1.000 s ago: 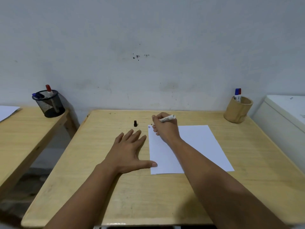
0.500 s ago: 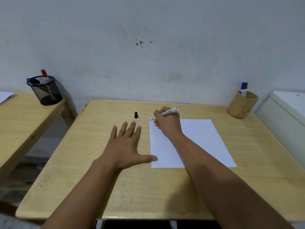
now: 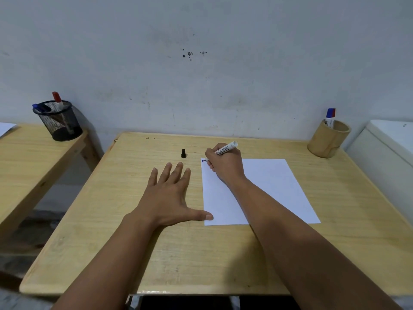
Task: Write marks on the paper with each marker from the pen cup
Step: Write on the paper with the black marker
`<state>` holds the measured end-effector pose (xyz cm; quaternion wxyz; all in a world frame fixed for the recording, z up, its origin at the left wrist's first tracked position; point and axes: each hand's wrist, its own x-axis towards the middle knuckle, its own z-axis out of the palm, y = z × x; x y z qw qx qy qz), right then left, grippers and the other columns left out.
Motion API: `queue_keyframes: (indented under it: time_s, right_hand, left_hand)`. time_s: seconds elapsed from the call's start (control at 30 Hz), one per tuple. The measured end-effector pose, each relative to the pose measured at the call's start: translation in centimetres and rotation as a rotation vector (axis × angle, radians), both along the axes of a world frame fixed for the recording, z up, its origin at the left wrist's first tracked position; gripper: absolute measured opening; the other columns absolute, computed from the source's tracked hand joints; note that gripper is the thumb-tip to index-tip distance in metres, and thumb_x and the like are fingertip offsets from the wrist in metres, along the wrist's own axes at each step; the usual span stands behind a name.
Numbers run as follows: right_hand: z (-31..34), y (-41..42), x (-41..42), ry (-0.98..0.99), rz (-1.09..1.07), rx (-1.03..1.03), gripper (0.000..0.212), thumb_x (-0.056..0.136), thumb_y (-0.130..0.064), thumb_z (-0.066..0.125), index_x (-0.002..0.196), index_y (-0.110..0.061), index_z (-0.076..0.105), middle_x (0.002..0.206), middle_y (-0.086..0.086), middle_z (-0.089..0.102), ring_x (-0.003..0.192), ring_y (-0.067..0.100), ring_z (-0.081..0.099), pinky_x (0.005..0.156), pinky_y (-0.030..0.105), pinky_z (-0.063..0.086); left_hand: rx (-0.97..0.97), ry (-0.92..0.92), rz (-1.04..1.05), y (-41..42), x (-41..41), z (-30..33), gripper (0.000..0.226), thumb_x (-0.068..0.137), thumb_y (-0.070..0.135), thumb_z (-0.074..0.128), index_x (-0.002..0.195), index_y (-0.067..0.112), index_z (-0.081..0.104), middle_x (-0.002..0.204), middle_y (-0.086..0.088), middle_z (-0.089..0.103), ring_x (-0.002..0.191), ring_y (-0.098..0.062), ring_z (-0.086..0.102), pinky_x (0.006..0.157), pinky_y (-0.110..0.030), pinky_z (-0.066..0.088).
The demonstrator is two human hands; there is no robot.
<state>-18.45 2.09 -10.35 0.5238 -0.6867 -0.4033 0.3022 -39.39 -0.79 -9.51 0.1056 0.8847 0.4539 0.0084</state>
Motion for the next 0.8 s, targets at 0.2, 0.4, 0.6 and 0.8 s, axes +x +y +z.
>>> queue_keyframes:
  time_s: [0.2,0.4,0.6,0.8]
  right_hand:
    - [-0.1,0.2,0.1,-0.026,0.014,-0.001,0.026,0.077,-0.035,0.067,0.06,-0.018,0.06,0.058,0.0,0.069,0.057,0.024,0.064,0.063,0.043,0.053]
    - [-0.1,0.1,0.3,0.064,-0.041,0.014,0.028,0.079,-0.029,0.068,0.054,-0.022,0.056,0.056,0.0,0.066,0.06,0.022,0.071,0.066,0.041,0.059]
    - [1.2,0.8,0.9,0.363,-0.011,0.06,0.037,0.092,-0.014,0.082,0.067,-0.01,0.055,0.068,0.018,0.066,0.054,0.025,0.058,0.049,0.025,0.047]
    - [4.6,0.1,1.2,0.223,0.054,0.122,0.041,0.095,-0.044,0.082,0.083,-0.01,0.062,0.057,-0.001,0.055,0.045,0.014,0.041,0.047,0.025,0.034]
  left_hand:
    - [0.011,0.014,-0.003,0.0,0.1,0.0,0.149,0.047,0.113,0.027,0.167,0.027,0.003,0.174,0.002,-0.01,0.159,-0.02,-0.019,0.127,-0.056,-0.007]
    - [0.004,-0.008,0.0,-0.1,0.0,0.2,0.149,0.047,0.112,0.03,0.167,0.027,0.004,0.174,0.003,-0.01,0.159,-0.02,-0.019,0.127,-0.056,-0.008]
    - [0.097,-0.348,0.186,1.1,0.8,1.4,0.083,0.081,0.086,0.044,0.145,0.033,0.052,0.149,0.007,0.053,0.139,-0.02,0.048,0.112,-0.048,0.039]
    - [0.091,-0.487,0.271,6.4,2.9,2.5,0.052,0.099,0.035,0.057,0.151,0.033,0.049,0.144,0.003,0.055,0.126,-0.021,0.059,0.095,-0.042,0.051]
